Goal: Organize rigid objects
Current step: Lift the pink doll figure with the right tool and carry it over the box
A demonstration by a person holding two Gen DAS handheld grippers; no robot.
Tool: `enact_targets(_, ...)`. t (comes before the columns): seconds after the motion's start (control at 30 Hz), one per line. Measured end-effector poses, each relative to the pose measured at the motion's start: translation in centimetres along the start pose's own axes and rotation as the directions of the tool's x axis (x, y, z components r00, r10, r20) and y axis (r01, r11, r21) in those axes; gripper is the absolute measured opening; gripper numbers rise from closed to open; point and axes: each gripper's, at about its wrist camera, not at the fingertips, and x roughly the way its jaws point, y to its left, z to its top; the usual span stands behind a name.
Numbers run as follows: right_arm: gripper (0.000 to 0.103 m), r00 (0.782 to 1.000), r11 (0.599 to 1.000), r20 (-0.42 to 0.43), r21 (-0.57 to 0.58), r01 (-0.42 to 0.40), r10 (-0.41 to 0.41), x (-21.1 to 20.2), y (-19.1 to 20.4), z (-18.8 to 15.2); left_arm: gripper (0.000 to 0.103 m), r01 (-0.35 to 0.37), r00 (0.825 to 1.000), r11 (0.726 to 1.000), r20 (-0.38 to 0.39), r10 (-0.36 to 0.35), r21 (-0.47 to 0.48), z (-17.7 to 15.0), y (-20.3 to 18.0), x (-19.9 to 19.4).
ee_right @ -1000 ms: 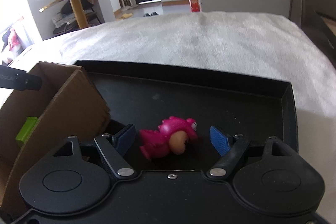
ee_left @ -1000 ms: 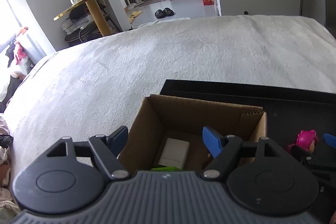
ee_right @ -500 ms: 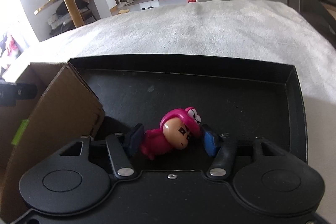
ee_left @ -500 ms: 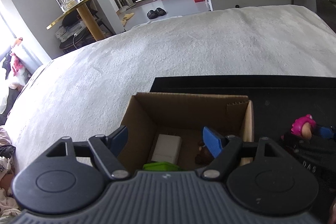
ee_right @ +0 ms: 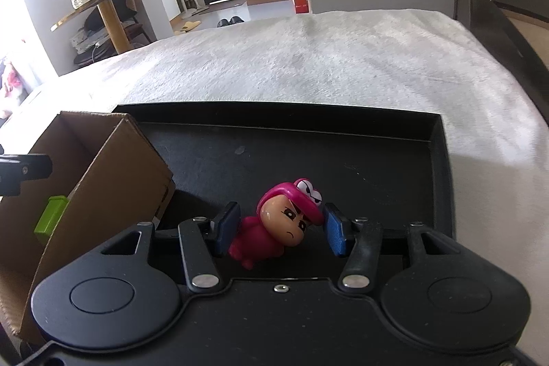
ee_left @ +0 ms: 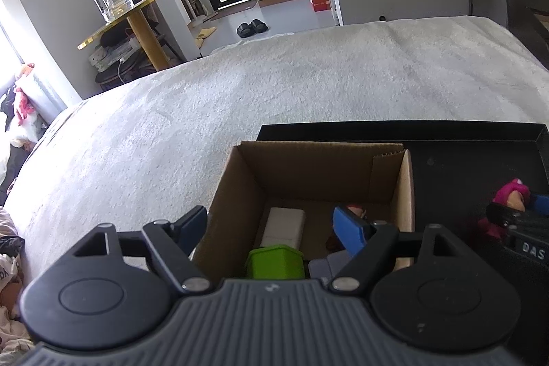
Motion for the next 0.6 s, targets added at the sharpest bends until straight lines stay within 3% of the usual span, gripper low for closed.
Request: enact_targets(0.6,0.052,0.998,0.999,0.045,-0.029,0.036,-0.035,-5.5,3.3,1.0,0.08,0.105,0.994,0.993,0.011,-0.104,-0.062,-1.8,2.5,-1.2)
